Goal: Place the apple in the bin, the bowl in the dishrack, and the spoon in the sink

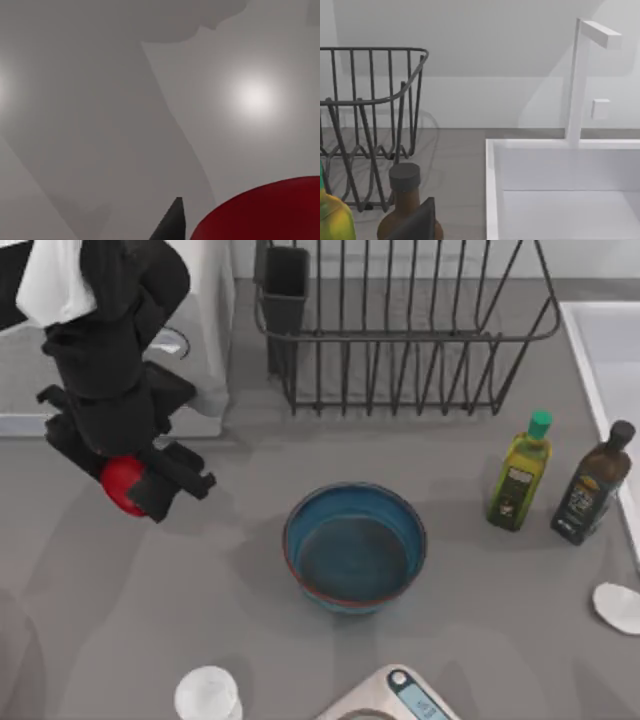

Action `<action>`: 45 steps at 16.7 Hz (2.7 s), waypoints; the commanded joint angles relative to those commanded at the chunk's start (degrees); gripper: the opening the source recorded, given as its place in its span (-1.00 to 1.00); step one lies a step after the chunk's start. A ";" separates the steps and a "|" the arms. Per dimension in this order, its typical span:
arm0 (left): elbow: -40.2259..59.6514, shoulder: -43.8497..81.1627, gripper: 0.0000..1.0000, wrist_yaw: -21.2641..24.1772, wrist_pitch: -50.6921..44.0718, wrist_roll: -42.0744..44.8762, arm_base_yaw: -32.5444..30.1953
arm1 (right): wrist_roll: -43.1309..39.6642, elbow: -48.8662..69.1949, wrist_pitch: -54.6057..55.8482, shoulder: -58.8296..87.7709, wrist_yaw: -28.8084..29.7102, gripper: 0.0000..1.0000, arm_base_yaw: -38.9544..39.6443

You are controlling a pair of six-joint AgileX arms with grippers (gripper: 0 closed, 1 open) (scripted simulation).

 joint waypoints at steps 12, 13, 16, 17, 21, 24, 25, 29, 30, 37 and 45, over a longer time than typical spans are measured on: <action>-16.86 -8.81 -1.00 3.86 5.02 -49.87 15.28 | 0.00 0.00 0.00 0.00 0.00 1.00 0.00; -17.64 -10.75 -1.00 3.91 4.49 -53.74 18.48 | 0.00 0.00 0.00 0.00 0.00 1.00 0.00; -18.81 -17.54 -1.00 3.80 1.81 -62.97 29.75 | 0.00 0.00 0.00 0.00 0.00 1.00 0.00; -18.92 -19.96 -1.00 3.72 0.73 -65.81 33.36 | 0.00 0.00 0.00 0.00 0.00 1.00 0.00; -18.95 -28.30 -1.00 3.40 -3.21 -73.88 43.49 | 0.00 0.00 0.00 0.00 0.00 1.00 0.00; -18.97 -30.79 -1.00 3.28 -4.40 -76.09 46.07 | 0.00 0.00 0.00 0.00 0.00 1.00 0.00; -18.97 -30.79 -1.00 3.28 -4.40 -76.09 46.07 | 0.00 0.00 0.00 0.00 0.00 1.00 0.00; -19.06 -30.55 -1.00 3.28 -4.12 -75.87 45.80 | 0.00 0.00 0.00 0.00 0.00 1.00 0.00; -19.81 -30.43 -1.00 3.29 -3.33 -75.83 45.72 | 0.00 0.00 0.00 0.00 0.00 1.00 0.00; -31.44 -28.01 -1.00 3.19 11.10 -76.39 45.63 | 0.00 0.00 0.00 0.00 0.00 1.00 0.00; -32.49 -27.74 -0.55 3.24 12.19 -76.48 45.63 | 0.00 0.00 0.00 0.00 0.00 1.00 0.00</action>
